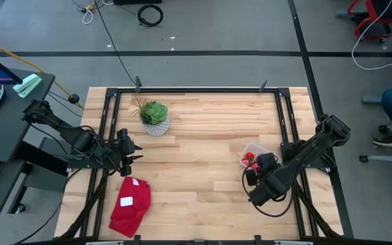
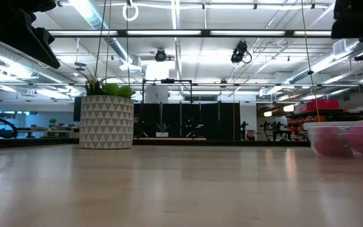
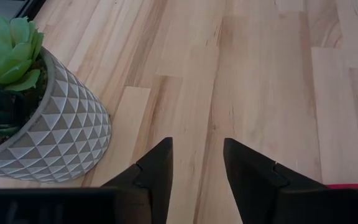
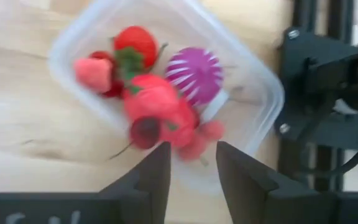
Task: Pick and placing Produce into tupperware
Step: Adjust the red cherry in the transparent bin
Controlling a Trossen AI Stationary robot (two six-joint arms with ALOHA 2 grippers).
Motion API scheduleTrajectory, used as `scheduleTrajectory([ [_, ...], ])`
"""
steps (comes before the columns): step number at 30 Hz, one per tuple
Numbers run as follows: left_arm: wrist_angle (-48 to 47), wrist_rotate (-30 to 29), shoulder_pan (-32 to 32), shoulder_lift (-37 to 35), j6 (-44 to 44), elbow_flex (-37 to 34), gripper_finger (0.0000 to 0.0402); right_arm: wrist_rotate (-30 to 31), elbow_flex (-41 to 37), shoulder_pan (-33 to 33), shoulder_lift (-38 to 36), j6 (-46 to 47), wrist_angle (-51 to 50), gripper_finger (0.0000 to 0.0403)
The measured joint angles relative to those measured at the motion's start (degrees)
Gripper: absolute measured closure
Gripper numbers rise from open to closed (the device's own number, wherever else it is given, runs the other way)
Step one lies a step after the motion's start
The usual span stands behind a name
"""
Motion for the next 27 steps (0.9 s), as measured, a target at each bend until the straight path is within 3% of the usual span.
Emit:
scheduleTrajectory([
  [5, -0.02, -0.01, 0.00, -0.01, 0.00, 0.00, 0.0248, 0.00, 1.61, 0.00, -0.05, -0.48, 4.81, 0.0309],
  [11, -0.02, -0.01, -0.01, 0.00, -0.01, 0.00, 0.0255, 0.00, 0.96, 0.12, 1.20, -3.60, 12.79, 0.0393],
  [21, -0.04, 0.00, -0.01, -0.01, -0.02, 0.00, 0.0259, 0.04, 0.96, 0.26, 2.17, -2.46, 15.77, 0.0397],
  [27, -0.03, -0.01, 0.00, -0.01, -0.04, 0.00, 0.0250, -3.34, 0.96, 0.30, 7.22, -1.99, 17.97, 0.0399],
])
